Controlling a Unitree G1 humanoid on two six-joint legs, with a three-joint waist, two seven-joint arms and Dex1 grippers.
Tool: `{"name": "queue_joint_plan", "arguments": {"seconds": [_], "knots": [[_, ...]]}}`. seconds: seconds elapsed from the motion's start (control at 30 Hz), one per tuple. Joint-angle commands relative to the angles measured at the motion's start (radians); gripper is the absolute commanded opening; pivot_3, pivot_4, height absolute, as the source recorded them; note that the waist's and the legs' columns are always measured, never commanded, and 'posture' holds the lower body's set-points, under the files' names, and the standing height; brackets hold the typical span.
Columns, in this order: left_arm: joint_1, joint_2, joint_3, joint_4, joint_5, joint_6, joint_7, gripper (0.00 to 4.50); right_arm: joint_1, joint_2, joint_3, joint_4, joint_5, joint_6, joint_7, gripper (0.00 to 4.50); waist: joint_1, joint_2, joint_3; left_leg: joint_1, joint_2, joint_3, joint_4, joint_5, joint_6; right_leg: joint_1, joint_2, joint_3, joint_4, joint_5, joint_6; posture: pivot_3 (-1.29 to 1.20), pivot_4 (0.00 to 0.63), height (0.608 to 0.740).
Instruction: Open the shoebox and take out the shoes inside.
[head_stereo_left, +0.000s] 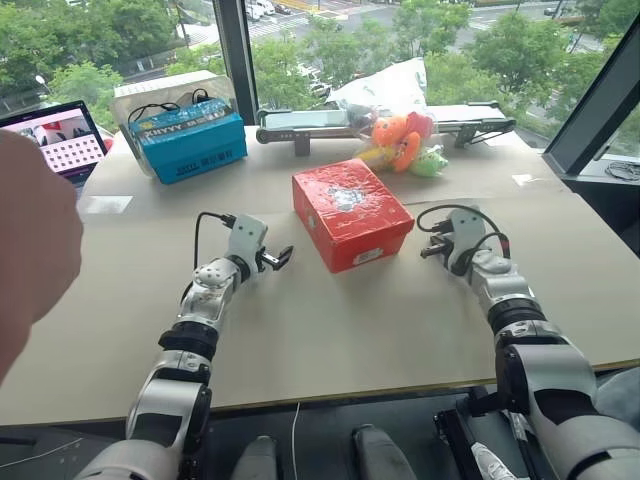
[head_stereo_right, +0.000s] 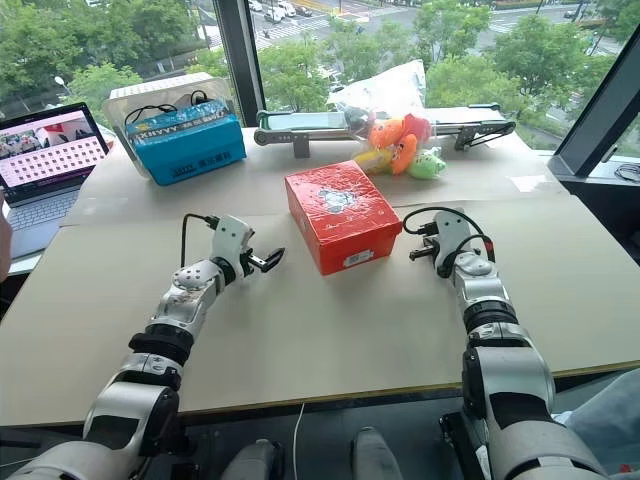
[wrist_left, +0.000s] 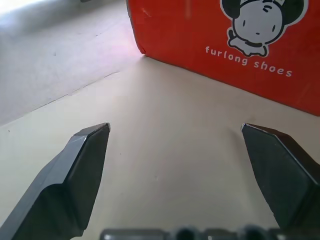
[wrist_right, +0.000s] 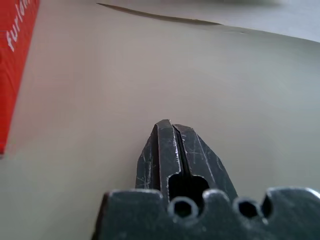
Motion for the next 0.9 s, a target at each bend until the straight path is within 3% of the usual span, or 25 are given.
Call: {"name": "queue_joint_plan", "arguments": {"seconds": [0.03,0.3,0.63,0.73,0.9], "knots": [[-0.038,-0.05,-0.02,-0.03,-0.003,0.032,0.019,4.5,-0.047,0.002,-0.019,0.003,0.016,-0.028,0.023,0.03,0.001,0.0,0.0,0.0,0.0,0.0,0.0,0.0,0.0,0.0,0.0,0.0,0.0,0.0,0.0,0.0,0.15,0.706],[-0.017,-0.201,-0.068,-0.103,0.007,0.102,0.094,4.5,-0.125,0.063,-0.019,0.046,0.018,-0.067,0.095,0.03,-0.001,0.0,0.0,0.0,0.0,0.0,0.0,0.0,0.0,0.0,0.0,0.0,0.0,0.0,0.0,0.0,0.15,0.706],[0.015,-0.178,-0.058,-0.176,-0.005,0.118,0.079,4.5,-0.107,0.104,-0.008,0.017,0.008,-0.076,0.112,0.03,-0.004,0.0,0.0,0.0,0.0,0.0,0.0,0.0,0.0,0.0,0.0,0.0,0.0,0.0,0.0,0.0,0.15,0.706],[0.007,-0.159,-0.044,-0.16,-0.008,0.11,0.078,3.81,-0.098,0.115,-0.006,0.002,0.009,-0.074,0.115,0.0,-0.005,0.0,0.0,0.0,0.0,0.0,0.0,0.0,0.0,0.0,0.0,0.0,0.0,0.0,0.0,0.0,0.15,0.706],[-0.009,-0.131,-0.028,-0.122,-0.009,0.105,0.083,1.95,-0.085,0.123,-0.004,-0.023,0.011,-0.07,0.116,0.0,-0.003,0.0,0.0,0.0,0.0,0.0,0.0,0.0,0.0,0.0,0.0,0.0,0.001,0.0,0.0,0.0,0.15,0.706]]}}
